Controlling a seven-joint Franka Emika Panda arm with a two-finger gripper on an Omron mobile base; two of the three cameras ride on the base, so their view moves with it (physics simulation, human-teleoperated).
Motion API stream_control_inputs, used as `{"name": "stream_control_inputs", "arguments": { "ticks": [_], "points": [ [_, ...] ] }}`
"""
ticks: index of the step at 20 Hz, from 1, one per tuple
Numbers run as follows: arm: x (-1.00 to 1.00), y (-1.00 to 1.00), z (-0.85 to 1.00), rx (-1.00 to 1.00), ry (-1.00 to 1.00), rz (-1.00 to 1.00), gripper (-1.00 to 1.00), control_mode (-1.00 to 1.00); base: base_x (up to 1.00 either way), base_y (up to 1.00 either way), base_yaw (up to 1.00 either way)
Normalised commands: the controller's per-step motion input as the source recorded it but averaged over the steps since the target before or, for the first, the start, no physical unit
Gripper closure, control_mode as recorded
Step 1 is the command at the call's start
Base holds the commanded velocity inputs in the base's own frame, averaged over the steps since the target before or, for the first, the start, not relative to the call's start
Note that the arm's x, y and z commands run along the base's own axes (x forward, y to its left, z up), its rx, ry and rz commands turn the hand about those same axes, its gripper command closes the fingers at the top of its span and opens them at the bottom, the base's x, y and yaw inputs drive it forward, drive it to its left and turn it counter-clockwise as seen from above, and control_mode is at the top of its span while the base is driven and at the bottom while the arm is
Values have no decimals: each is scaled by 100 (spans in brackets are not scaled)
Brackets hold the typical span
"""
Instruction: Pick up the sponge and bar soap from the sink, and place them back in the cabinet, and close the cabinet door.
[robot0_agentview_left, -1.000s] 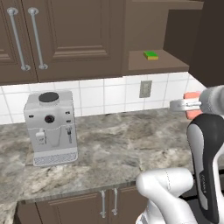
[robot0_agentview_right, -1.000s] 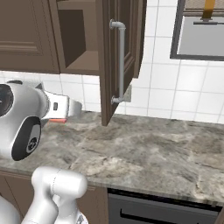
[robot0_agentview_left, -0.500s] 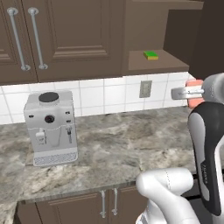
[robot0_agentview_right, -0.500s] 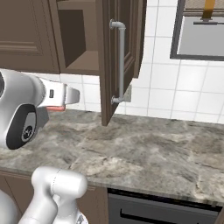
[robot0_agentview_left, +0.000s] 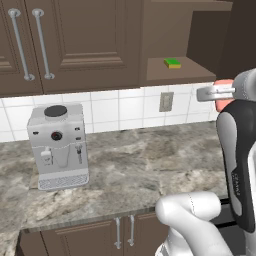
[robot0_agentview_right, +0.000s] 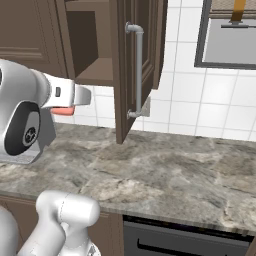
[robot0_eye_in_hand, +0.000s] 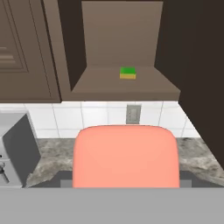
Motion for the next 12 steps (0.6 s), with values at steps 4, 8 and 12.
{"name": "stream_control_inputs", "arguments": {
  "ticks": [4,8,12],
  "points": [
    [27,0,10,0,0,0,100,-100,0,0,0],
    [42,0,0,0,0,0,100,-100,0,0,0],
    [53,0,0,0,0,0,100,-100,0,0,0]
  ]
}}
